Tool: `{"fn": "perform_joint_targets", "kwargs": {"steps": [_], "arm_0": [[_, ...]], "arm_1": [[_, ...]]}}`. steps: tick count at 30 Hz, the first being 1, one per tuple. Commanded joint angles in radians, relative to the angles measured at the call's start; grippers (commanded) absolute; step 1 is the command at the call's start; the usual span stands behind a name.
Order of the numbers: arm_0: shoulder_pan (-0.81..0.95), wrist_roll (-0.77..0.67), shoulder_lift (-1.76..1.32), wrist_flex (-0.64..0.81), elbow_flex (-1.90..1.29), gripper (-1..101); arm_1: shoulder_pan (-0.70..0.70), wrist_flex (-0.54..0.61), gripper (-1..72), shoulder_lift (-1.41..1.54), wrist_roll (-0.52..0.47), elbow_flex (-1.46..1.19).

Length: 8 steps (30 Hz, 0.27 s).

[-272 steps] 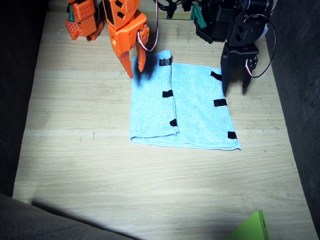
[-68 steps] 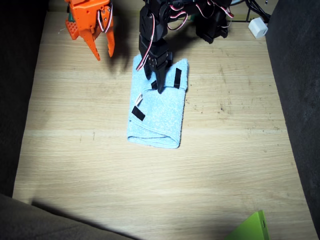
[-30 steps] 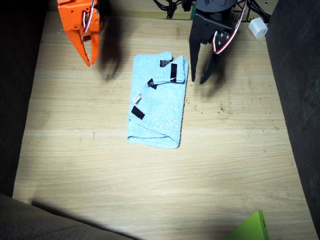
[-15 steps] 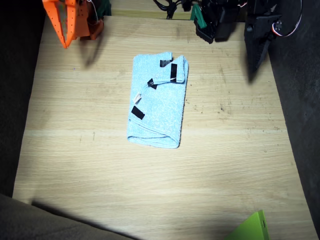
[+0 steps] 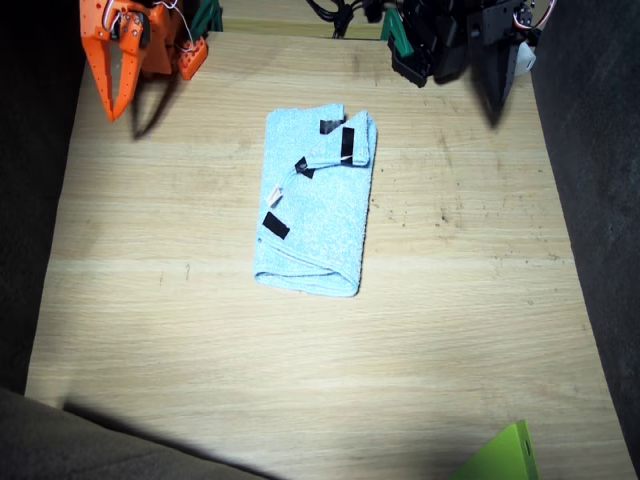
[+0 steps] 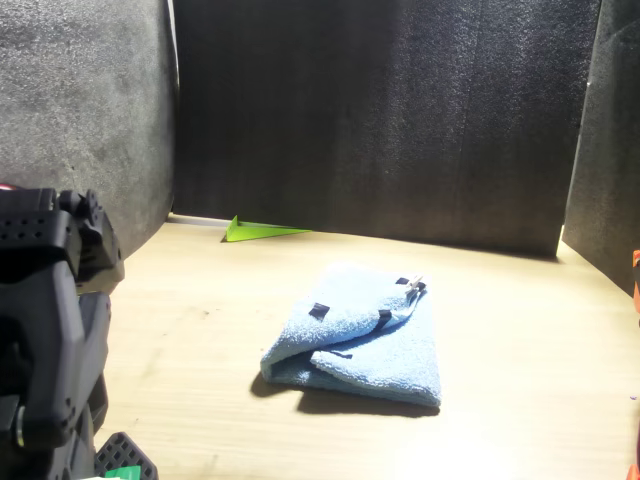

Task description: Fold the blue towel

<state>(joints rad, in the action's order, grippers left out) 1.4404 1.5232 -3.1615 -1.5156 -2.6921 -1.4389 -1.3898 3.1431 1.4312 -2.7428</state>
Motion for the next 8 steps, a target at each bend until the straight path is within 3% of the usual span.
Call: {"fn": "perform_joint_targets", "kwargs": {"steps": [1,8], "arm_0": [[0.034,0.002,-0.012,-0.017,-0.009,0],[0.028,0.008,-0.012,-0.017,-0.009,0]], "arm_1": [[0.014,-0.017,-0.1,0.005,0.021,-0.012],[0.018,-0.017,-0.1,0.005,0.026,-0.012]]}}
